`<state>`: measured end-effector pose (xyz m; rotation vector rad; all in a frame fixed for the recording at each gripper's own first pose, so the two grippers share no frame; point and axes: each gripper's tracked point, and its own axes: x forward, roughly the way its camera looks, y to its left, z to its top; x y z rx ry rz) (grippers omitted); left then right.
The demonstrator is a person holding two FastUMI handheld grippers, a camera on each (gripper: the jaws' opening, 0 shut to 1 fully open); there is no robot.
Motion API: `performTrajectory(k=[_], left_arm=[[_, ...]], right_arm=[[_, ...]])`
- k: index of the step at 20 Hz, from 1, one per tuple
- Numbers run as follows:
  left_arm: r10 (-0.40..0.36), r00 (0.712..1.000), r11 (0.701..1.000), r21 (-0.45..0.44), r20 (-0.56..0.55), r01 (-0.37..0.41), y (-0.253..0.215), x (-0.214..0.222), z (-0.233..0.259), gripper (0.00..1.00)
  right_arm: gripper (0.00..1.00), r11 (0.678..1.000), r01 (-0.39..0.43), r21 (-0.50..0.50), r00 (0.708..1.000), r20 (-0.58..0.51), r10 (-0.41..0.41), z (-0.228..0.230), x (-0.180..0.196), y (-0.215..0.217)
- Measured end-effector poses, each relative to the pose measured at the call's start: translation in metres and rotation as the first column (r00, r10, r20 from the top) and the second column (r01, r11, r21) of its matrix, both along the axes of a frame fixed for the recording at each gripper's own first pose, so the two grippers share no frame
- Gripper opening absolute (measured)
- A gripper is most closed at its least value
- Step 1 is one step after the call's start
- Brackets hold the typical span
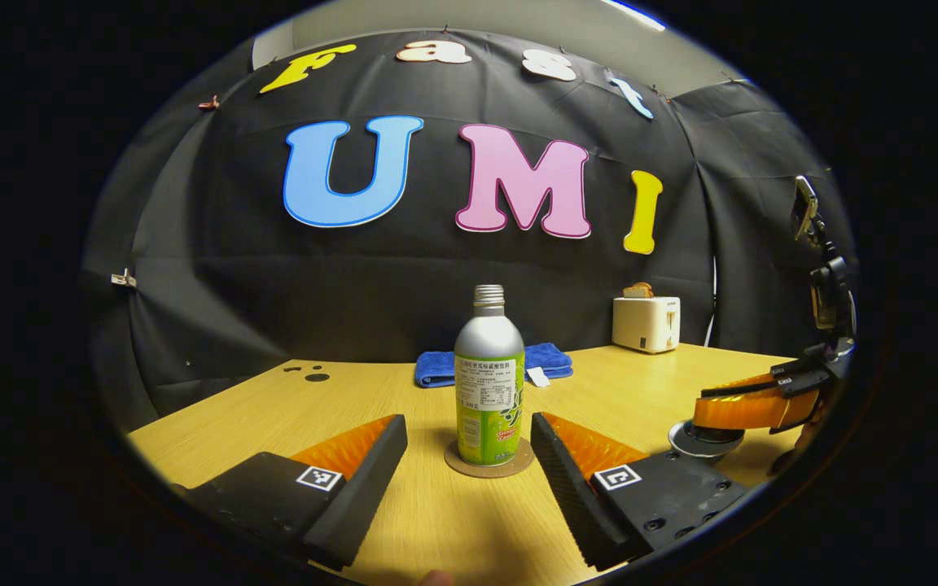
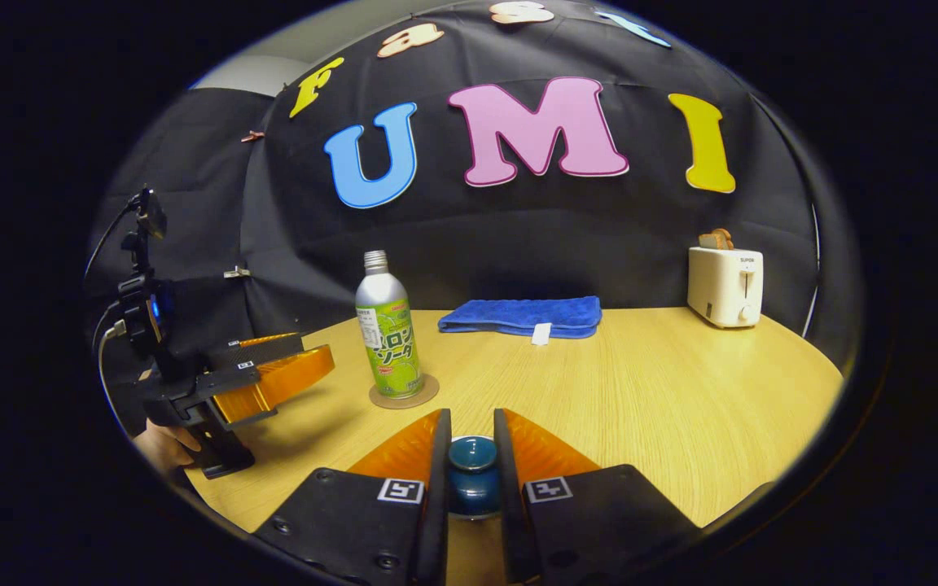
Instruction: Open the teacup lid with one hand, grasp the water bottle and pour water into the teacup with the other hand; after pouring, place the water bottle on the coaster and then close the teacup lid.
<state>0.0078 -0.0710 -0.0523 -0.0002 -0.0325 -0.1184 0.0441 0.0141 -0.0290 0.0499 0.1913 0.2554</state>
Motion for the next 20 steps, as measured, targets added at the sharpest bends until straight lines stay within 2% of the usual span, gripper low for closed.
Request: performTrajectory(k=[5,6,7,10,11,12,13,14,15,17,20], left_arm=[[-0.015,1.0,1.0,0.001,0.001,0.015,-0.001,0.0,0.0,0.96],[-0.015,1.0,1.0,0.002,0.001,0.015,-0.001,0.0,0.0,0.96],[-0.014,1.0,1.0,0.002,0.001,0.014,-0.001,0.0,0.0,0.96],[-0.003,1.0,1.0,0.001,0.0,0.003,0.001,0.0,0.0,0.96],[0.004,1.0,1.0,0.0,0.0,-0.004,0.003,-0.002,-0.001,0.96],[0.009,1.0,1.0,-0.001,-0.001,-0.009,0.003,-0.002,-0.001,0.96],[0.016,1.0,1.0,-0.001,-0.001,-0.016,0.003,-0.004,-0.001,0.96],[0.024,1.0,1.0,-0.002,-0.002,-0.024,0.004,-0.005,-0.001,0.96],[0.036,0.999,0.999,-0.002,-0.002,-0.036,0.004,-0.008,-0.001,0.96],[0.06,0.998,0.998,-0.004,-0.003,-0.06,0.006,-0.013,-0.002,0.96],[0.096,0.995,0.995,-0.005,-0.005,-0.096,0.003,-0.022,-0.002,0.96]], right_arm=[[0.32,0.995,-0.008,-0.096,1.0,-0.028,0.005,-0.008,0.003,0.007],[0.37,0.994,-0.002,-0.105,1.0,-0.027,0.0,-0.008,0.003,0.006],[0.33,0.994,0.002,-0.105,1.0,-0.027,-0.005,-0.008,0.002,0.006],[0.36,0.997,0.03,-0.078,1.0,0.005,-0.03,-0.002,0.001,-0.001],[0.49,0.997,0.041,-0.066,0.999,0.032,-0.039,0.004,-0.001,-0.002],[0.54,0.997,0.049,-0.057,0.997,0.064,-0.045,0.01,-0.004,-0.003],[0.64,0.997,0.054,-0.054,0.994,0.102,-0.049,0.016,-0.008,-0.004],[0.79,0.997,0.063,-0.053,0.989,0.139,-0.055,0.022,-0.011,-0.006],[0.87,0.995,0.081,-0.051,0.982,0.174,-0.071,0.027,-0.013,-0.01],[0.97,0.993,0.116,-0.026,0.973,0.203,-0.108,0.03,-0.012,-0.019],[0.98,0.98,0.196,-0.031,0.962,0.199,-0.186,0.027,-0.009,-0.04]])
